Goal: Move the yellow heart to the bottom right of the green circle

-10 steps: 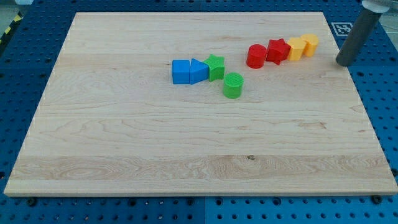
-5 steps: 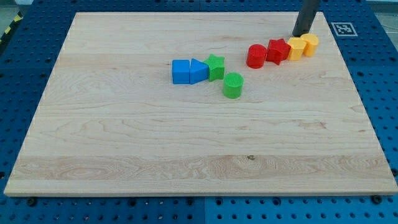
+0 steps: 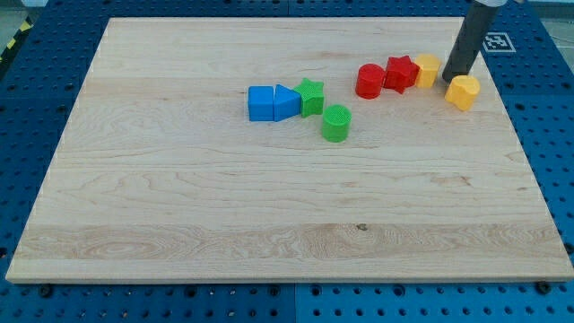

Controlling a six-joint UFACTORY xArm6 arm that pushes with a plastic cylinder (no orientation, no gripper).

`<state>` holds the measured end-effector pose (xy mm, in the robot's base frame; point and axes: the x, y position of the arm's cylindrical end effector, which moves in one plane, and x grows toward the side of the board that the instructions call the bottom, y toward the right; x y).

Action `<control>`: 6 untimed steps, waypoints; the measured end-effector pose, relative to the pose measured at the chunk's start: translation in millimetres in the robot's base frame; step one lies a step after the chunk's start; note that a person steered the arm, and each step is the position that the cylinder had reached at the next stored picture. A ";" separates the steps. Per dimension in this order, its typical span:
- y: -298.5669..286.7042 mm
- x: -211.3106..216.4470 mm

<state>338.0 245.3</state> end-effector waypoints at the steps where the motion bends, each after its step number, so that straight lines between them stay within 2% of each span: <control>1: 13.0 -13.6; 4: 18.0 54.5; 5: 13.5 63.8; 6: 13.0 55.5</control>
<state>393.5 258.3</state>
